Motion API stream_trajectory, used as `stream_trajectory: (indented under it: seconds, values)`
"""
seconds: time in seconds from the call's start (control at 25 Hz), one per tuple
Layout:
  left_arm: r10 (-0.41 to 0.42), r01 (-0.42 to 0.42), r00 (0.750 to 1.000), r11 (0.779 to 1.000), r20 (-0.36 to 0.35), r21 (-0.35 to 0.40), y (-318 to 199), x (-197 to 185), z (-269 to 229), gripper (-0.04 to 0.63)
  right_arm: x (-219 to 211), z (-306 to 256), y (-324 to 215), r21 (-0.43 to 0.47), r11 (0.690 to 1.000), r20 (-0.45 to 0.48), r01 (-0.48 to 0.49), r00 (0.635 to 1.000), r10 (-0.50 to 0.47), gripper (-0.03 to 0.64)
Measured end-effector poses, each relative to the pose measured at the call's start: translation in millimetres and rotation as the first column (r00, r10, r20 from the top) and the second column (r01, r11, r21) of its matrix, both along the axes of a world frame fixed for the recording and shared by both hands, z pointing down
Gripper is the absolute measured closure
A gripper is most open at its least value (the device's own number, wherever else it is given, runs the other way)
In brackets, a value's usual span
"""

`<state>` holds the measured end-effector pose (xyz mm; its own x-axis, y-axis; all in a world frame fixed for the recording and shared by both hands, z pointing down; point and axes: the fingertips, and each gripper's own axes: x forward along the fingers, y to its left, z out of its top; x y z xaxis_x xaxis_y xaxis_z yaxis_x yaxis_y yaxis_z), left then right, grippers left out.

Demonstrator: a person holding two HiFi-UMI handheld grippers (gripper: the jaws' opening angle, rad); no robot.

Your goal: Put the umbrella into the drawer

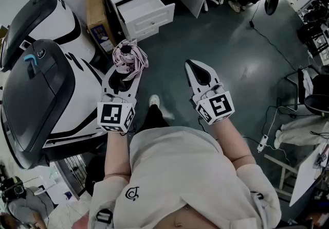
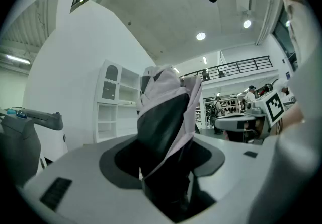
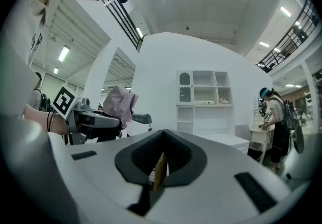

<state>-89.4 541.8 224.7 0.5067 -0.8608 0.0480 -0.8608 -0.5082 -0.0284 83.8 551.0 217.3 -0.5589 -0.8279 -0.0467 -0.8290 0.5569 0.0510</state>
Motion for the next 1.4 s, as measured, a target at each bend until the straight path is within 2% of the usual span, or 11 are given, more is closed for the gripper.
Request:
stream_trajectory:
  seconds: [0.32, 0.48, 0.68, 1.04, 1.4]
  values:
    - [0.000, 0.000, 1.000, 1.000, 0.007, -0.009, -9.0, 6.8, 3.2, 0.350, 6.7, 6.2, -6.4, -0.012, 1.000, 0.008, -0.003, 1.000, 0.003, 0.615]
    - [-0.001, 0.001, 1.000, 0.999, 0.012, -0.032, -29.1, 3.7, 14.1, 0.350, 3.3, 18.5, -28.2, -0.029, 1.000, 0.012, -0.009, 1.000, 0.009, 0.614]
    - [0.007, -0.007, 1.000, 0.999, 0.000, -0.042, -84.2, -8.0, 18.6, 0.350, -8.8, 14.2, -83.8, -0.016, 1.000, 0.039, -0.023, 0.999, 0.024, 0.612]
    - [0.032, -0.032, 0.999, 0.999, -0.009, -0.043, -204.7, -48.8, 11.5, 0.350, -47.9, 5.9, -205.7, -0.045, 0.997, 0.034, -0.060, 0.998, 0.061, 0.612]
    - [0.016, -0.020, 0.999, 0.996, -0.051, -0.084, -277.3, -76.0, 30.8, 0.350, -59.7, 12.1, -286.8, -0.083, 0.991, 0.030, -0.106, 0.994, 0.109, 0.611]
